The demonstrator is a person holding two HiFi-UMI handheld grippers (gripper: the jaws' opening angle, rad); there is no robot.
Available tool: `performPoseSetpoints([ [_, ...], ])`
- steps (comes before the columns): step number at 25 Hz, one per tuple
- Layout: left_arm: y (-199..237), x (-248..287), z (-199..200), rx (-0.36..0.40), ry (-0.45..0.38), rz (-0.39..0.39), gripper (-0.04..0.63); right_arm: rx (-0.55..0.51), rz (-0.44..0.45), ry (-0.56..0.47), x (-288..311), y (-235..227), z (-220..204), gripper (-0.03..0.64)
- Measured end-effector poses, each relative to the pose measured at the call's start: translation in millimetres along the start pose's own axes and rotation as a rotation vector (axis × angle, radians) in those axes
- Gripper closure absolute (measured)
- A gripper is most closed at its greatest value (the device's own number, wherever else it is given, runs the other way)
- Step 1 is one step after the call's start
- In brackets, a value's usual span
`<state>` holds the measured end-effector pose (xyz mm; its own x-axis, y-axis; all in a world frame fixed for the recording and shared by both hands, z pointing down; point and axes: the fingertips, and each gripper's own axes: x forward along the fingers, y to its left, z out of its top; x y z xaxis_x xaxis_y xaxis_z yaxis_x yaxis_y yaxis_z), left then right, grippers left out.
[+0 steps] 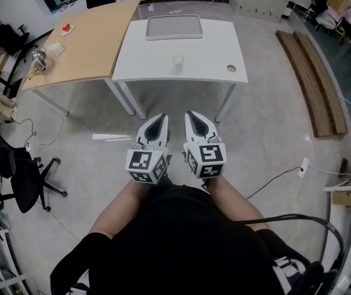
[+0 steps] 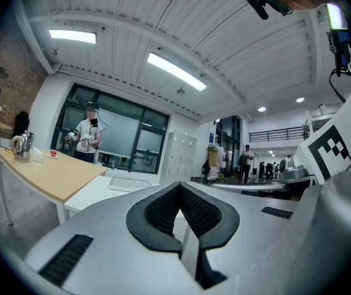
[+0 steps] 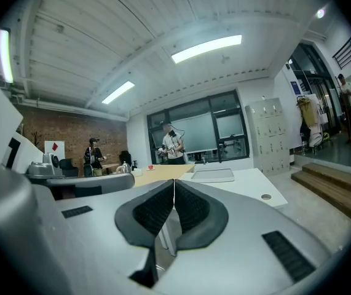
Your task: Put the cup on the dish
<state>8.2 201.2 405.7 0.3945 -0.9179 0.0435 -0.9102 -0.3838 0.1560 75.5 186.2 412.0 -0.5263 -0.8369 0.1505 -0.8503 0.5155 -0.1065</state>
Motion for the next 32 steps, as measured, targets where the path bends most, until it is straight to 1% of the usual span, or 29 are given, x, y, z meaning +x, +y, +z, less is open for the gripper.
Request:
performPoseSetpoints([
  [5,3.6,8.0,1.4,-0.012,0.006,-0.005,0.588,0.018,-0.024,0.01,1.2,-4.6,-1.4,0.603],
  [9,17.5,15.7,-7.6,-0.022,0.029,-0.014,0.588,0.007,-0.031,0.032,15.6,-2.3,-10.6,0.603],
  [12,27.9,25.6,-10.3,-0.032,0.043,-0.023,0.588,0.023,-0.04,0.051,29.1,-1.0,-8.5,0.603],
  [18,55.3,48.7,-4.0,-0.051,0.032,-0.046,0.588,0.005,-0.059,0.062,65.4,-4.8,-11.9,0.603],
  [22,82.3,66.6,3.3,-0.063,0.038,-0.066,0.588,-0.005,-0.066,0.068,95.8,2.2,-5.4,0.603],
  [27,99.4,86.5,12.0,-0.061,0.024,-0.115,0.588,-0.017,-0.086,0.057,124.3,4.1,4.8,0.603],
  [32,121.7,93.2,17.6,-0.069,0.013,-0.133,0.588,-0.025,-0.099,0.05,148.7,13.6,8.8,0.603],
])
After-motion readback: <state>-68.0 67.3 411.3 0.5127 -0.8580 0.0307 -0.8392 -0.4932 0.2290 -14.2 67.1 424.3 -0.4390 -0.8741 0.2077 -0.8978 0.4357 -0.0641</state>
